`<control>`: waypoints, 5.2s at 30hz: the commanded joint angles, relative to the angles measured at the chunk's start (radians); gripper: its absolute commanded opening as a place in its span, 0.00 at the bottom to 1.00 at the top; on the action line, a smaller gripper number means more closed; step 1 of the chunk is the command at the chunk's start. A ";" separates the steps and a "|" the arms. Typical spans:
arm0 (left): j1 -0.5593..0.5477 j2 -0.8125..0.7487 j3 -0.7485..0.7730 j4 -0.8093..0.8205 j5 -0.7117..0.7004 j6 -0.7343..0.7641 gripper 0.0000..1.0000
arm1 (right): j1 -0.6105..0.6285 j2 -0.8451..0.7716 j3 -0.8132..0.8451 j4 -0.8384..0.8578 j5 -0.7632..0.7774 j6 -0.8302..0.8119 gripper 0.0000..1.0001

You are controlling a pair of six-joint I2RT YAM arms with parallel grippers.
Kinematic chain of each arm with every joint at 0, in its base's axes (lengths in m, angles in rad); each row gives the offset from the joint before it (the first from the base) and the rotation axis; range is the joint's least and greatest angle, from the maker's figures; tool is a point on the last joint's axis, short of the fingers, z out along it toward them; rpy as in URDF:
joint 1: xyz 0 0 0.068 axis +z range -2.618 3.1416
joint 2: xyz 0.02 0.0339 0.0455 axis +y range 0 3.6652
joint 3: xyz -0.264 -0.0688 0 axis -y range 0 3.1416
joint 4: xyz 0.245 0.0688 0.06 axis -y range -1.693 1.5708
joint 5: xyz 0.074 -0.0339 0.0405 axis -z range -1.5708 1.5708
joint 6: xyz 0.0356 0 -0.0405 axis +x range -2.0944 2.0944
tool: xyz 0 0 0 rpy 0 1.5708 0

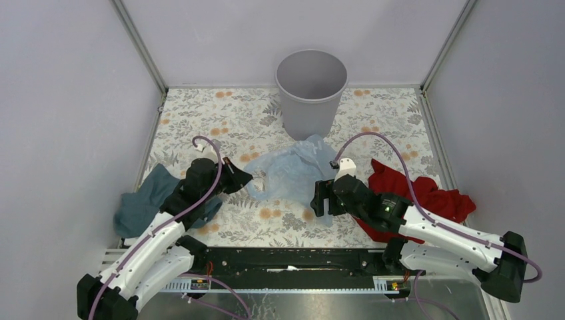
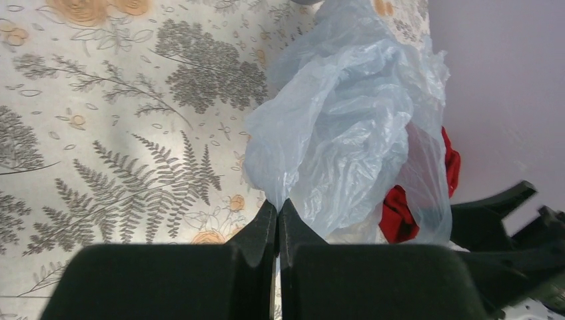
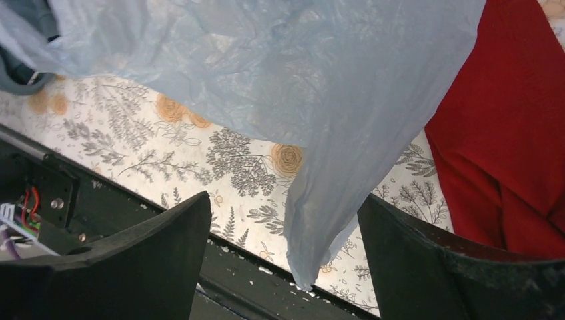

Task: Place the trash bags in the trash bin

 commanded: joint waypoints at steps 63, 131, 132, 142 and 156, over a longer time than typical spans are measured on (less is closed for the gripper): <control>-0.033 0.418 -0.041 0.262 0.071 0.060 0.00 | 0.007 -0.010 -0.108 -0.038 0.184 0.116 0.28; 0.544 0.011 0.355 -0.534 -0.311 0.167 0.00 | -0.116 0.795 0.643 0.433 -0.530 -0.314 0.00; 0.544 0.015 0.376 -0.506 -0.252 0.169 0.00 | -0.116 0.815 0.657 0.420 -0.515 -0.296 0.00; 0.543 0.110 0.848 0.158 0.379 -0.059 0.00 | -0.088 0.853 1.395 0.097 -0.490 -0.384 0.00; 0.545 -0.018 0.412 -0.529 -0.278 -0.004 0.00 | -0.121 0.701 0.697 0.340 -0.485 -0.262 0.00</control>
